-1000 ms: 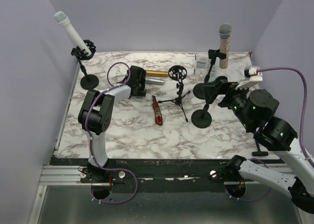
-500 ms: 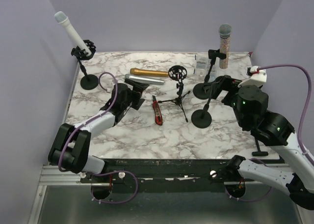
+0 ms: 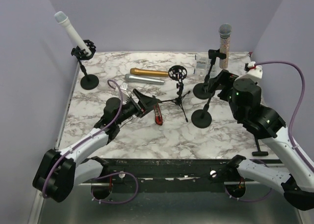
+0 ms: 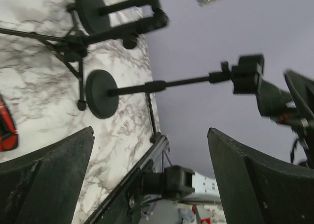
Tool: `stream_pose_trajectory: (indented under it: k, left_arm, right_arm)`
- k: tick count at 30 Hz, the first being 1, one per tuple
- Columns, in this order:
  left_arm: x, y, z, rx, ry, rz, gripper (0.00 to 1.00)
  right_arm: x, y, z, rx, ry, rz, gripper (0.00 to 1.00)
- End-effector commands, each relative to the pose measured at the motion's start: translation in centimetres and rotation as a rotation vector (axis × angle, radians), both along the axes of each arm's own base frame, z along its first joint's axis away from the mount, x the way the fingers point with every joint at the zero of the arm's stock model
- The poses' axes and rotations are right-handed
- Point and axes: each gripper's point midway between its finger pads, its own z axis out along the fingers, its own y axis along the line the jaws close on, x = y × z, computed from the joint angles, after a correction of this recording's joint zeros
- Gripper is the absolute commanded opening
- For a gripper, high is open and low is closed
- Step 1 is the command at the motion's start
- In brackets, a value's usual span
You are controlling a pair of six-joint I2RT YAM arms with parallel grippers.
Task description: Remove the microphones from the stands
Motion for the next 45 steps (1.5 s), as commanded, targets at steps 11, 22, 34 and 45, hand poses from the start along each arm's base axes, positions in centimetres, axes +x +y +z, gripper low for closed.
stream_pose_trajectory:
  k: [11, 22, 34, 45]
  left_arm:
    - [-8.4, -0.9, 9.8, 0.268, -0.540, -0.149, 0.95]
    - [-9.2, 0.8, 8.5, 0.336, -0.527, -0.117, 0.94]
    - [-9.5, 1.0, 9.2, 0.342, -0.543, -0.119, 0.94]
    - [-9.5, 0.9, 9.9, 0.352, -0.557, -0.130, 0.94]
  right_arm:
    - [3.0, -0.7, -3.5, 0.269, 0.024, 0.081, 0.97]
    - [2.7, -1.2, -6.3, 0.322, 0.018, 0.077, 0.86]
    - [1.3, -1.3, -13.8, 0.288, 0.091, 0.099, 0.82]
    - [0.5, -2.0, -17.0, 0.231, 0.169, 0.077, 0.86]
